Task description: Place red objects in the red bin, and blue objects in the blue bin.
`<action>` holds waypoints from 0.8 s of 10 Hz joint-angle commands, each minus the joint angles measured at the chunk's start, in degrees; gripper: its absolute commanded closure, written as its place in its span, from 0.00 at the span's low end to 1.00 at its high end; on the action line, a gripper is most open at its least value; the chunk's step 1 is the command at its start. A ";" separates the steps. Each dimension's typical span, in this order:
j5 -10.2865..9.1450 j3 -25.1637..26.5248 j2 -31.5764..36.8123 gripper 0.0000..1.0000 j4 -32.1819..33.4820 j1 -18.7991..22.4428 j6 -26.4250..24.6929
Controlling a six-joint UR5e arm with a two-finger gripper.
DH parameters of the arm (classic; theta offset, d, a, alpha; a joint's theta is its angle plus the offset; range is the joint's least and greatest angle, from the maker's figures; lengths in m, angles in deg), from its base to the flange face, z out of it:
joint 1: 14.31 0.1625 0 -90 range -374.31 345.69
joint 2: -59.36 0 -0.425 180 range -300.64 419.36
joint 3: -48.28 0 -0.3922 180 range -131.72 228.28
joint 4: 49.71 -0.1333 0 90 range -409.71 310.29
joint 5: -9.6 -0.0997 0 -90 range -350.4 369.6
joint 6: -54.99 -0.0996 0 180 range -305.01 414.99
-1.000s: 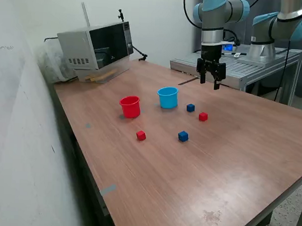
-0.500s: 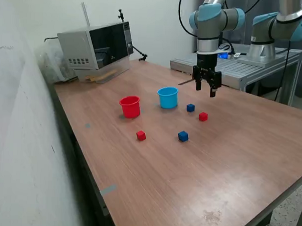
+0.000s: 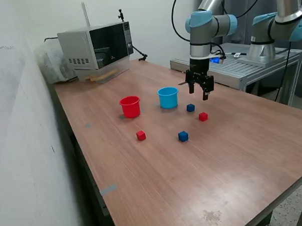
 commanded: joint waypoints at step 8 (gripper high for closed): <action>2.29 -1.66 -3.48 0.00 2.66 -2.75 2.07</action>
